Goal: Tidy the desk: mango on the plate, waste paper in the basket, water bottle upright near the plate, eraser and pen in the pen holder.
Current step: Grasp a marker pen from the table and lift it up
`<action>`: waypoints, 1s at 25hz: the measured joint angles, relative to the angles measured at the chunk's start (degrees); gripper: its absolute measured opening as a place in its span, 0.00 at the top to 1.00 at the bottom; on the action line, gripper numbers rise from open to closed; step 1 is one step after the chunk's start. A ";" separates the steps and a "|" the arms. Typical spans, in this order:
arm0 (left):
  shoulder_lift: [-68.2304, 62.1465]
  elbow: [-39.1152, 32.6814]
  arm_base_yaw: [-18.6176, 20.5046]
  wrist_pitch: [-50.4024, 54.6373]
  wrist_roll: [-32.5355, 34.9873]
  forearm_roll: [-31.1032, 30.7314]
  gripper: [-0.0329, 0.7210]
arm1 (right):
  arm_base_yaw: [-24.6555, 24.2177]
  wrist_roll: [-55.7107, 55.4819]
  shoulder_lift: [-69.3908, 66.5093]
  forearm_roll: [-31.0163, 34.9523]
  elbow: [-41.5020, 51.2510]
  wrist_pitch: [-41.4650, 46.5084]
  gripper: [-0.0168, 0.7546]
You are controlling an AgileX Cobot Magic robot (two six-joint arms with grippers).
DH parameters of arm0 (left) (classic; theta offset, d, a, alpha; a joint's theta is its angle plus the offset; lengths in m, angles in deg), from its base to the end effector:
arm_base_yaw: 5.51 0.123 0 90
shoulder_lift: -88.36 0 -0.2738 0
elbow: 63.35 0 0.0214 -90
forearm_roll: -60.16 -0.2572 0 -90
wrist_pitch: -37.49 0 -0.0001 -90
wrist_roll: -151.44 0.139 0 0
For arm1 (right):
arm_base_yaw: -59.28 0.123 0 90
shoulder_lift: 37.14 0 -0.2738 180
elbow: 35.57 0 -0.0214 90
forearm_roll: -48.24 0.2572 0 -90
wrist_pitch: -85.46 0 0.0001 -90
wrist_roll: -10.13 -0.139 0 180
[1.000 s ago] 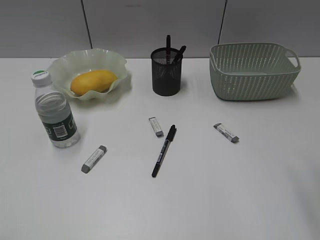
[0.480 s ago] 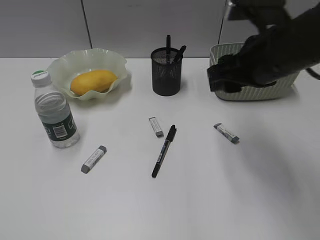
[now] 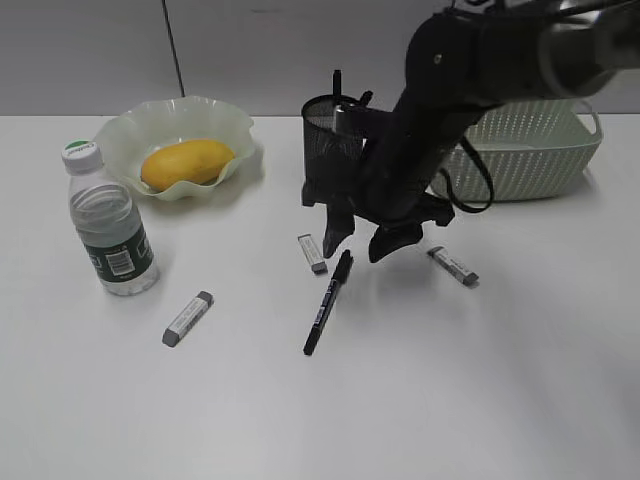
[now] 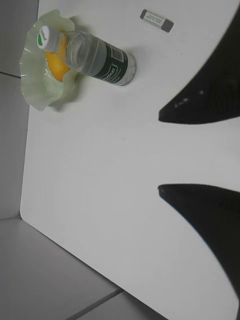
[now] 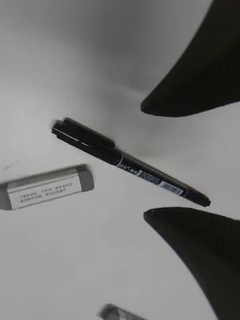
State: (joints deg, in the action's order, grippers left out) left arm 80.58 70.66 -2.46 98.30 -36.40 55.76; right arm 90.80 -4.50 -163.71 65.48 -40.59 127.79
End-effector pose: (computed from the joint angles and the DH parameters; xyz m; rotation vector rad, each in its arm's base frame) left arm 0.0491 0.0119 0.2717 -0.1951 1.9882 0.0373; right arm 0.3556 0.2507 0.0966 -0.1471 2.9343 0.4796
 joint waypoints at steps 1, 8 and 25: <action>0.00 0.00 0.00 0.00 0.06 0.00 0.56 | 0.13 -1.50 -1.35 0.10 -1.47 1.16 0.38; 0.00 0.00 0.00 0.00 0.10 0.00 0.56 | 2.73 -14.25 -9.40 -6.19 -10.14 9.68 0.38; 0.00 0.00 0.00 0.00 0.10 0.00 0.56 | 4.29 -24.25 -13.36 -13.12 -11.77 9.65 0.85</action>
State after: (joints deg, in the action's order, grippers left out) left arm 80.58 70.66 -2.46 98.30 -36.30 55.76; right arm 95.08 -28.75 -177.07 52.35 -52.36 137.43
